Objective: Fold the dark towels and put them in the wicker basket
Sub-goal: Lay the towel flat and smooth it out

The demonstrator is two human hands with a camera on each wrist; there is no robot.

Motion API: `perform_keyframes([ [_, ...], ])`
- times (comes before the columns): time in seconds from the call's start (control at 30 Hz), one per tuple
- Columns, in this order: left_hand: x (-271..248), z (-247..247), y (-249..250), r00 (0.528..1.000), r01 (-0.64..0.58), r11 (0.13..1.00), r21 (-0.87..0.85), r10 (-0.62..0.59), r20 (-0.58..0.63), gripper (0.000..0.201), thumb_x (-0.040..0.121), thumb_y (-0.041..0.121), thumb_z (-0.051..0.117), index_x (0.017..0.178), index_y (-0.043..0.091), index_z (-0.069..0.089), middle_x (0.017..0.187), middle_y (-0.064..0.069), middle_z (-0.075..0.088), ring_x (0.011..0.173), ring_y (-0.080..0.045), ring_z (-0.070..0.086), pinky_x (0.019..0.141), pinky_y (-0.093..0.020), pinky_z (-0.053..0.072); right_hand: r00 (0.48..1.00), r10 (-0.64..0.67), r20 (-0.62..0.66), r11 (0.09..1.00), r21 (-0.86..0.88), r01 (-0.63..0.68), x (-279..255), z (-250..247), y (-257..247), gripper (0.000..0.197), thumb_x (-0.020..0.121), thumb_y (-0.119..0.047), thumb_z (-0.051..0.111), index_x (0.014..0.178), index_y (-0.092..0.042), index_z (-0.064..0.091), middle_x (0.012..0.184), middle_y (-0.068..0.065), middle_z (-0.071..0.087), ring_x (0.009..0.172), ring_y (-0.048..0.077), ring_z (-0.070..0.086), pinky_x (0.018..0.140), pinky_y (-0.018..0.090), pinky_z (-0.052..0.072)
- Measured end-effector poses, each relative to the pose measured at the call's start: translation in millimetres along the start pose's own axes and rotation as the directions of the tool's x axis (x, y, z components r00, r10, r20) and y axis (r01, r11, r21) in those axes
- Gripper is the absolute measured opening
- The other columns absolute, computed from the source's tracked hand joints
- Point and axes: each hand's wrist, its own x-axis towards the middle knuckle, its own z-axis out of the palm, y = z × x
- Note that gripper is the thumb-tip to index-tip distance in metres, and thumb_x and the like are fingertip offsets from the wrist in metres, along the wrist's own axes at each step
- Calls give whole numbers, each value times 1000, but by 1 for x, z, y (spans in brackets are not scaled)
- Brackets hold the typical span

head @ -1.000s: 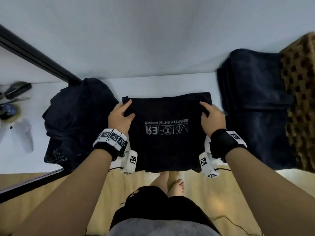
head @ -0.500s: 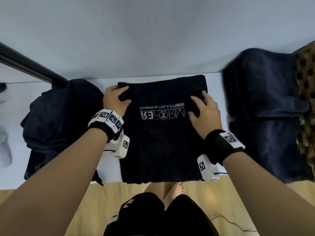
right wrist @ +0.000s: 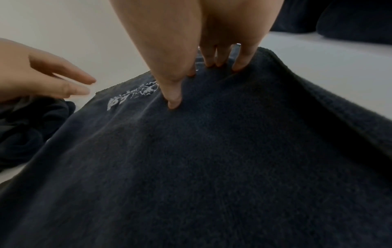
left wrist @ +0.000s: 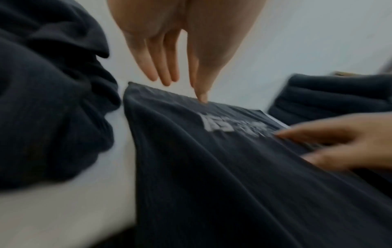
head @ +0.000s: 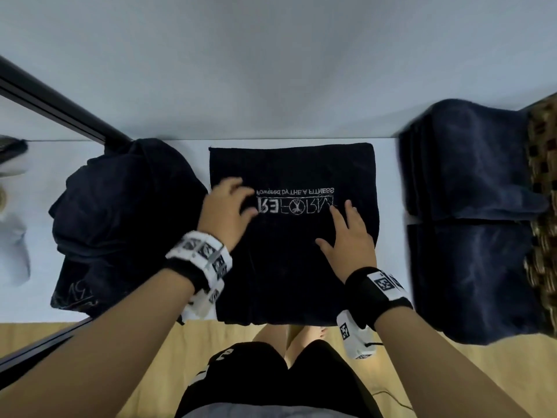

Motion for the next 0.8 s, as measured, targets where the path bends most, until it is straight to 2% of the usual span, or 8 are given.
perform_keyframes([
  [0.07, -22, 17, 1, 963, -1, 977, 212, -56, 263, 86, 83, 48, 70, 153, 22, 26, 163, -8, 9, 149, -29, 14, 118, -43, 16, 1000, -7, 4, 1000, -4, 7, 1, 0, 1, 77, 93, -44, 60, 155, -25, 19, 165, 4, 2, 151, 20, 6, 114, 35, 31],
  [0.13, -26, 28, -5, 922, -8, 937, 348, -128, 365, 103, 82, 59, 64, 155, 29, -2, 162, -3, -18, 150, -25, -8, 120, -46, 6, 1000, -10, 8, 1000, 12, 10, 6, -1, 2, 78, 92, -43, 61, 155, -25, 19, 165, 4, 2, 151, 19, 5, 114, 35, 30],
  [0.4, 18, 18, -13, 908, 32, 950, 312, -158, 389, 107, 81, 55, 69, 154, 33, -5, 161, 2, -22, 150, -22, -12, 119, -49, 13, 997, -26, 70, 993, 117, 17, 33, -22, 0, 75, 93, -34, 63, 155, -24, 21, 165, 2, 0, 151, 18, 3, 117, 34, 25],
  [0.53, 10, 19, -8, 937, 52, 953, 300, -151, 316, 100, 82, 51, 69, 156, 29, 3, 163, -5, -14, 150, -25, -7, 121, -48, 13, 997, -21, -81, 952, 301, 45, 7, -27, 11, 60, 91, -19, 65, 146, -18, 41, 159, 1, 26, 146, 17, 26, 113, 21, 24],
  [0.6, -1, 19, -3, 962, 71, 951, 300, -144, 230, 94, 84, 49, 67, 155, 23, 12, 163, -12, -3, 150, -28, 3, 120, -45, 16, 981, 32, -193, 937, 347, 37, -22, -23, 23, 39, 87, -15, 67, 125, -15, 57, 134, 2, 51, 124, 19, 51, 98, 17, 34],
  [0.67, -19, 19, 5, 988, 59, 960, 273, -95, 121, 80, 86, 41, 67, 151, 16, 28, 159, -17, 19, 145, -32, 25, 115, -44, 29, 970, 146, -192, 912, 405, -57, -55, -13, 37, 20, 85, -16, 68, 102, -17, 58, 106, -2, 54, 92, 15, 58, 78, 15, 39],
  [0.73, -41, 18, 10, 999, 52, 981, 186, -49, -21, 54, 88, 33, 68, 134, 10, 50, 136, -16, 47, 119, -33, 52, 97, -43, 46, 952, 278, -130, 868, 459, -191, -85, 1, 52, 18, 83, -17, 68, 88, -19, 51, 88, -3, 54, 74, 7, 53, 61, 9, 35],
  [0.8, -66, 18, 9, 982, 149, 989, 24, -145, -119, 29, 91, 27, 65, 112, 8, 58, 112, -12, 55, 92, -28, 58, 78, -40, 51, 923, 383, -45, 804, 508, -309, -112, 15, 67, 18, 83, -18, 68, 85, -20, 50, 79, -5, 56, 69, 2, 51, 54, 9, 33],
])
